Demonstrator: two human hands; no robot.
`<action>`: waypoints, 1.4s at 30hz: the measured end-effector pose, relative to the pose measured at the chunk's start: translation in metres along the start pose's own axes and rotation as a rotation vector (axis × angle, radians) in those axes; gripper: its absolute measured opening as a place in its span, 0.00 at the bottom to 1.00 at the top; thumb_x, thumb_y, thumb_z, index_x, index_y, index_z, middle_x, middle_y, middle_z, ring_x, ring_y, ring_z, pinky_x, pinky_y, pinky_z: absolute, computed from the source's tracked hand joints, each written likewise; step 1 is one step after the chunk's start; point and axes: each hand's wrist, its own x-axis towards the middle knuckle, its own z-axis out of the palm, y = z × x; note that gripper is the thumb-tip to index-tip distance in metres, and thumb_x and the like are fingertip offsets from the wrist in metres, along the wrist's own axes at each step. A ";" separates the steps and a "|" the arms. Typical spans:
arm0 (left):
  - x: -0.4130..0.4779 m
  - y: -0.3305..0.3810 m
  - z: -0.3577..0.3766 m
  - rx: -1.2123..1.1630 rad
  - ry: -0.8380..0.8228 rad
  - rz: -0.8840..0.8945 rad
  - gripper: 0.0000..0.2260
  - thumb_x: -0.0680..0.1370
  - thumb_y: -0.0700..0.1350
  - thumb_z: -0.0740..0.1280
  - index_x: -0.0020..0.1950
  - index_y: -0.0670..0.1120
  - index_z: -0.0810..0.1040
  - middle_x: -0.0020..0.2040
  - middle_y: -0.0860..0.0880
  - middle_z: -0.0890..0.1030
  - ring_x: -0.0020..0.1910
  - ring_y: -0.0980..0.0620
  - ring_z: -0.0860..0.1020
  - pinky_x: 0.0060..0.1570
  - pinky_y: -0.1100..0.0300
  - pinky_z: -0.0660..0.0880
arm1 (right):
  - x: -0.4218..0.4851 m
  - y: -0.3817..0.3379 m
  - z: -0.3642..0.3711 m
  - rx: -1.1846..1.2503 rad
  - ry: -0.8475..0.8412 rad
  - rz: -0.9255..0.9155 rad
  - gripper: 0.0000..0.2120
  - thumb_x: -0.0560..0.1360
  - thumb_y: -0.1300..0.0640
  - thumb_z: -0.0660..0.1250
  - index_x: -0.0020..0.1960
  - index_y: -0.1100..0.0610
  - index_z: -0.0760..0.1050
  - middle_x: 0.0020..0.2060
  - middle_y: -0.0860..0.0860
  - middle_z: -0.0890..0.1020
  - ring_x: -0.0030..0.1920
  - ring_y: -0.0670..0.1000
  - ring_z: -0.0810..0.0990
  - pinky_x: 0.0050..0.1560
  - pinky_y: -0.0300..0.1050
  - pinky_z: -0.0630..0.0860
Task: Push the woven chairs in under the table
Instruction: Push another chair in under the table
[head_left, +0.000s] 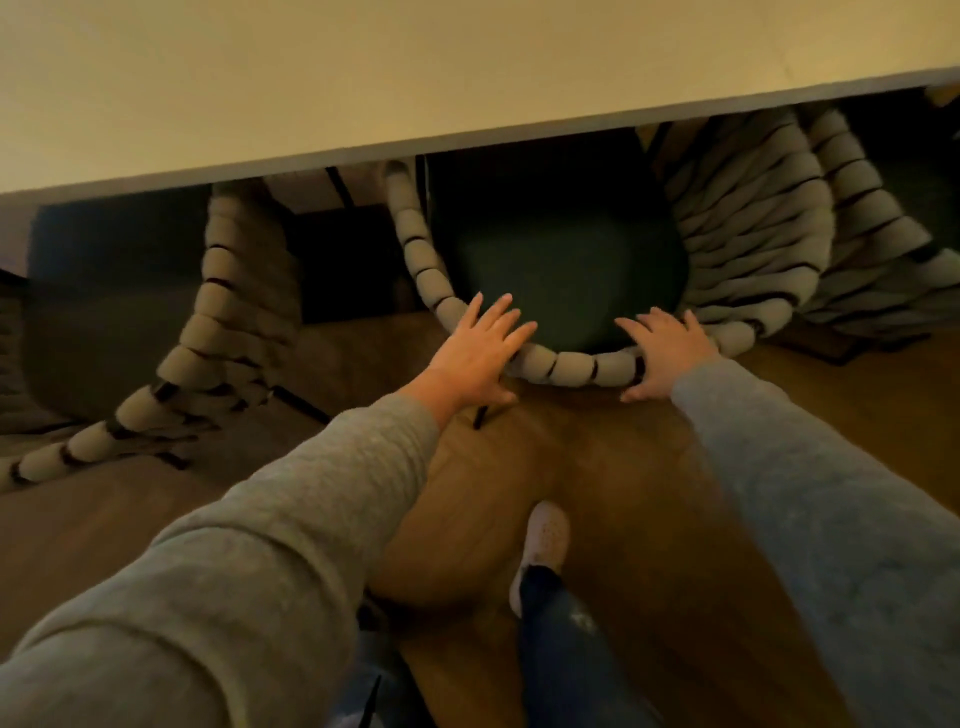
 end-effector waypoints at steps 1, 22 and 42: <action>0.016 0.011 -0.003 -0.004 -0.034 0.037 0.38 0.74 0.59 0.68 0.78 0.50 0.56 0.77 0.45 0.58 0.78 0.43 0.48 0.74 0.42 0.42 | 0.002 0.020 0.002 -0.043 -0.031 0.005 0.46 0.69 0.43 0.74 0.78 0.48 0.52 0.77 0.52 0.59 0.78 0.56 0.51 0.76 0.64 0.46; 0.036 0.077 0.015 -0.194 -0.169 -0.134 0.16 0.76 0.51 0.66 0.63 0.55 0.73 0.48 0.53 0.80 0.46 0.52 0.79 0.48 0.55 0.78 | -0.003 0.083 0.036 -0.038 -0.008 -0.221 0.26 0.75 0.56 0.69 0.70 0.42 0.66 0.60 0.48 0.78 0.61 0.53 0.76 0.66 0.55 0.71; -0.036 0.034 0.013 -0.117 -0.223 -0.140 0.21 0.78 0.54 0.63 0.71 0.58 0.67 0.54 0.50 0.80 0.52 0.49 0.79 0.50 0.57 0.73 | -0.015 0.019 0.048 -0.009 0.016 -0.327 0.25 0.75 0.47 0.68 0.71 0.40 0.67 0.59 0.46 0.80 0.60 0.50 0.77 0.66 0.53 0.72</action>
